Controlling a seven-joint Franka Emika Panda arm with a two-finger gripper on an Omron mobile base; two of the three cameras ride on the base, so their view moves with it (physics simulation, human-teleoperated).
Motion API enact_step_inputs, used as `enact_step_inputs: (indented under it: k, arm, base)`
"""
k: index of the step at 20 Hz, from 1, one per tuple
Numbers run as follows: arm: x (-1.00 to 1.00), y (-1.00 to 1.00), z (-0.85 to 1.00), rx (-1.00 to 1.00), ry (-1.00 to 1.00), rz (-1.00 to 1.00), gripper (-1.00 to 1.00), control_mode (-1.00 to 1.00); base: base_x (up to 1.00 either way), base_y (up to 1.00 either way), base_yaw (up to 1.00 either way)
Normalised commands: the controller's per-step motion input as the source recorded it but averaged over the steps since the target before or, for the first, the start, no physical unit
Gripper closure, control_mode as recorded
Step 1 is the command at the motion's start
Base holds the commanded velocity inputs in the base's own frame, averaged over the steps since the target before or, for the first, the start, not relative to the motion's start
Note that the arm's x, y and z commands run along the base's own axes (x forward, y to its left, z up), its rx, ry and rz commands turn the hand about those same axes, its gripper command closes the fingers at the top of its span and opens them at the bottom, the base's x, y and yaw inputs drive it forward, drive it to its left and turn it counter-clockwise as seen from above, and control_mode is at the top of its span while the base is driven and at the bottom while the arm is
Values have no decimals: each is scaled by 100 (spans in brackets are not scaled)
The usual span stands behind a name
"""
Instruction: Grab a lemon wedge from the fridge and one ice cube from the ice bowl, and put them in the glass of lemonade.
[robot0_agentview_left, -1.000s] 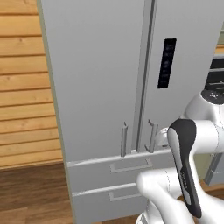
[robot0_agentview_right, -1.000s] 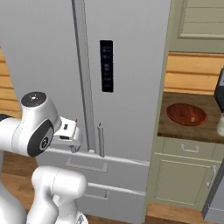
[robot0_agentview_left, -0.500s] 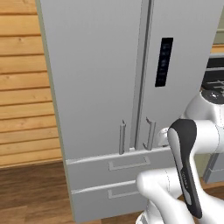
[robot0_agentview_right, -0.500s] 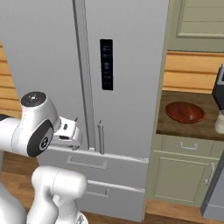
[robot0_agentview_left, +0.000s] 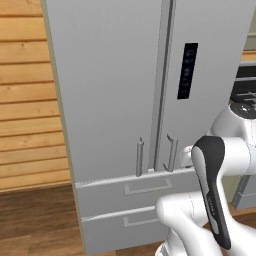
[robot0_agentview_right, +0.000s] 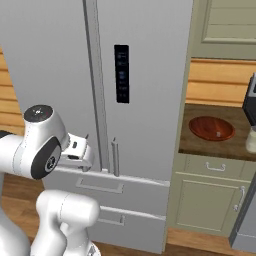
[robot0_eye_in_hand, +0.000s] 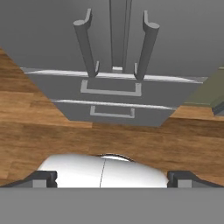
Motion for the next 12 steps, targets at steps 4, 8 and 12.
enact_step_inputs:
  k: [4,8,12]
  arm:
    - [0,0,0,0,0,0,-100,100]
    - [0,0,0,0,-3,0,-100,-100]
    - [0,-1,0,0,-27,0,-100,-100]
  base:
    - [0,0,0]
    - [0,0,0]
    - [0,0,0]
